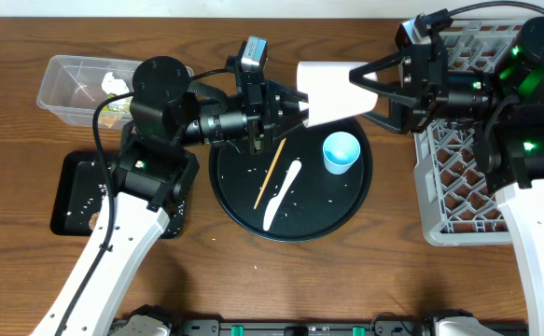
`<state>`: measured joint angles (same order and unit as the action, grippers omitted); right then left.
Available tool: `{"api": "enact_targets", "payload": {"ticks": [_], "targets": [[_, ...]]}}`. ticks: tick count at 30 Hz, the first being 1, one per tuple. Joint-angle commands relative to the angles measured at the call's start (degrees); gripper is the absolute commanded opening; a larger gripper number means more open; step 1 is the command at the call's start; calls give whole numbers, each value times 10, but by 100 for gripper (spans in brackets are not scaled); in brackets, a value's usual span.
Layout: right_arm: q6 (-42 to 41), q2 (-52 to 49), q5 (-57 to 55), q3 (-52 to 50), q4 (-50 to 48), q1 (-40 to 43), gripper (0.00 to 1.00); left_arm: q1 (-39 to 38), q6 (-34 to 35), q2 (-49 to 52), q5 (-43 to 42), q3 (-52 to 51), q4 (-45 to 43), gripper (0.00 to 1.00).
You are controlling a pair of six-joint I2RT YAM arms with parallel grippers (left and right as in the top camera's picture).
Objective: Sort waste into correct bins and load items into the dishwasher rack
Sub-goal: 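Close the right gripper on the pink cup held by the left gripper, then carry the pink cup right over the grey rack with the right gripper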
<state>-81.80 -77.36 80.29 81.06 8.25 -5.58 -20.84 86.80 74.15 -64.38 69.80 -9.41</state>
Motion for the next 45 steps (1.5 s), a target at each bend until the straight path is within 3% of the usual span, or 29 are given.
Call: {"api": "enact_targets", "payload": {"ticks": [1, 4, 11, 15, 18, 21, 29, 45], "targets": [[16, -6, -10, 6, -3, -5, 60, -1, 1, -4, -21, 3, -2, 6], [16, -7, -10, 6, -3, -5, 53, -1, 1, -4, -21, 3, -2, 6], [16, -7, -10, 6, -3, -5, 54, -1, 1, -4, -23, 3, -2, 7], [15, -7, -15, 6, -4, -5, 53, -1, 1, -4, -26, 3, -2, 17], [15, -7, -18, 6, -16, -4, 54, -1, 1, -4, -28, 3, -2, 34], [-2, -6, -19, 6, -49, -4, 54, -1, 0, -4, -29, 3, -2, 44], [-71, -6, -19, 6, -139, 9, 55, -1, -6, -4, -29, 3, -2, 46], [-59, -7, -2, 6, -141, 57, 49, -1, -19, -4, -25, 3, -2, 50]]}}
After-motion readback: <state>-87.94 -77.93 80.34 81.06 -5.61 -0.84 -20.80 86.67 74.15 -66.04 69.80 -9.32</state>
